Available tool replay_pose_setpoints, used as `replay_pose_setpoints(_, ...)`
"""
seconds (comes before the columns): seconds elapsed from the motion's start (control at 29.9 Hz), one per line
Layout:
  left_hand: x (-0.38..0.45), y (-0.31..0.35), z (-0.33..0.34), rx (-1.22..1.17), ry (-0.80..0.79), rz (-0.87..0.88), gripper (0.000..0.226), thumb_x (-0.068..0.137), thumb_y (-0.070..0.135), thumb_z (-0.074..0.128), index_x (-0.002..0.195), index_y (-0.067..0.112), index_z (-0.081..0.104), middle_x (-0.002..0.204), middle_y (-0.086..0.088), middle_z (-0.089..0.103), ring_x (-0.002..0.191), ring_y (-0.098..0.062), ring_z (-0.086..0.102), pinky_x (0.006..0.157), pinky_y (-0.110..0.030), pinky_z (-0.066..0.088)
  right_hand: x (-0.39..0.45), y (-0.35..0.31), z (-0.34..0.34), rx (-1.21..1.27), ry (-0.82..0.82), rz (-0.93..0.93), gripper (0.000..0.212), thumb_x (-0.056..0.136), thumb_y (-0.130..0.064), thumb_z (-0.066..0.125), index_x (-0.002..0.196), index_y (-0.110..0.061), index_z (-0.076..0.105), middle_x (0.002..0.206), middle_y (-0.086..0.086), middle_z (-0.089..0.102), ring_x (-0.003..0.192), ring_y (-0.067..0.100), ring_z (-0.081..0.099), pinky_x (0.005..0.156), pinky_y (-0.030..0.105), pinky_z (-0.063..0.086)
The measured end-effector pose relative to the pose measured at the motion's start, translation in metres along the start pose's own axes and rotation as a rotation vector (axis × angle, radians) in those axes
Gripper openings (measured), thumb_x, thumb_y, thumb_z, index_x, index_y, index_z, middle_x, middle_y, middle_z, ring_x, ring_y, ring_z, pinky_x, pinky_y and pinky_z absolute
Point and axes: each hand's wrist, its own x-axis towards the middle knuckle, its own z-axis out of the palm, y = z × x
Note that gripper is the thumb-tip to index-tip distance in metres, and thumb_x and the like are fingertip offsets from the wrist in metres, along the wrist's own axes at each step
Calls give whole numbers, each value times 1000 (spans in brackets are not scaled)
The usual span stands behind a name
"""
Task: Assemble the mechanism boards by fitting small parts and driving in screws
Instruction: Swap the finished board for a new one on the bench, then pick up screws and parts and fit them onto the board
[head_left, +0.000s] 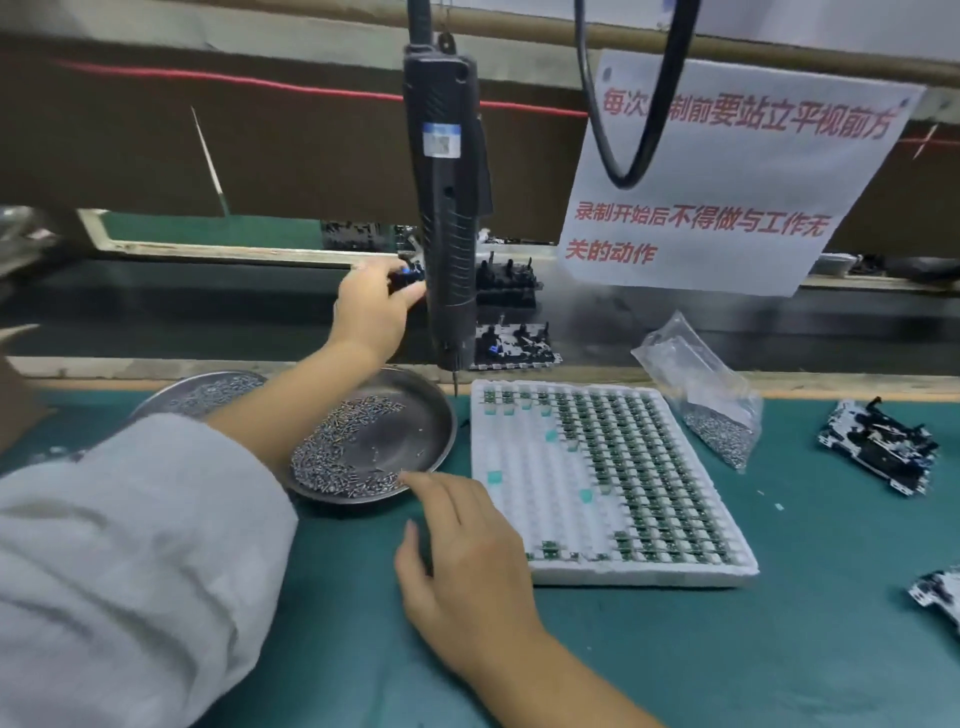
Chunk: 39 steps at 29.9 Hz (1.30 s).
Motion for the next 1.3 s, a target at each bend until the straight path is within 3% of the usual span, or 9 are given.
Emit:
replay_pose_setpoints(0.13,-39,-27,-67,11,161,54,32,89,18,64,119,9,61,120,-12,54,101,-24,56,84,-20,37,0,-4,-4,156,43,85,35,89,-12,52,123,-4,58,118,7,60,112,12,50,97,13,36)
replay_pose_setpoints(0.27,-122,-47,-126,176,93,261,30,87,16,67,116,9,63,104,-3,52,84,-28,59,81,-40,49,-3,-4,-9,145,3,125,40,88,-9,55,127,-2,55,124,9,58,116,18,53,104,22,37)
replay_pose_setpoints(0.43,-213,-60,-157,318,-145,402,33,84,34,53,107,14,66,101,3,55,65,-8,57,55,-31,51,-7,12,-9,-413,-162,-4,73,42,14,73,113,-1,65,104,20,65,97,36,65,84,60,48)
replay_pose_setpoints(0.63,-251,-68,-137,326,-367,490,32,70,23,76,100,17,68,95,5,59,45,-6,49,39,-20,40,-3,22,-11,-360,-142,-111,52,50,18,73,99,4,70,95,19,69,89,40,65,71,46,57)
replay_pose_setpoints(0.73,-250,-65,-123,320,-357,536,24,87,35,61,102,17,67,97,6,57,46,-11,54,39,-23,42,0,27,-16,-367,-184,-76,50,56,19,71,103,3,70,100,17,69,98,43,63,72,46,57)
replay_pose_setpoints(0.87,-243,-58,-110,356,-364,578,40,88,43,44,101,16,71,94,4,64,51,-12,56,46,-21,42,3,51,-29,-356,-310,54,40,84,8,56,121,-2,62,123,11,61,127,36,44,91,44,48)
replay_pose_setpoints(1.07,-224,-54,-96,294,-346,574,56,82,63,49,111,21,70,106,5,67,76,-12,65,65,-21,50,5,39,-37,10,-97,108,24,96,-18,53,112,-7,68,110,3,66,108,20,58,91,29,45)
replay_pose_setpoints(1.2,-176,-69,-91,341,-153,401,35,90,36,55,113,13,69,108,-7,65,99,-25,59,83,-36,46,-1,20,-48,82,-509,-66,65,80,-69,50,130,-29,56,126,-9,56,117,3,46,102,17,31)
replay_pose_setpoints(1.3,-154,-80,-80,406,-199,415,15,78,6,75,93,7,74,96,-10,68,88,-33,63,78,-44,51,-7,14,-38,-73,-648,-155,84,66,-76,59,138,-34,47,140,-3,45,124,14,43,107,27,31)
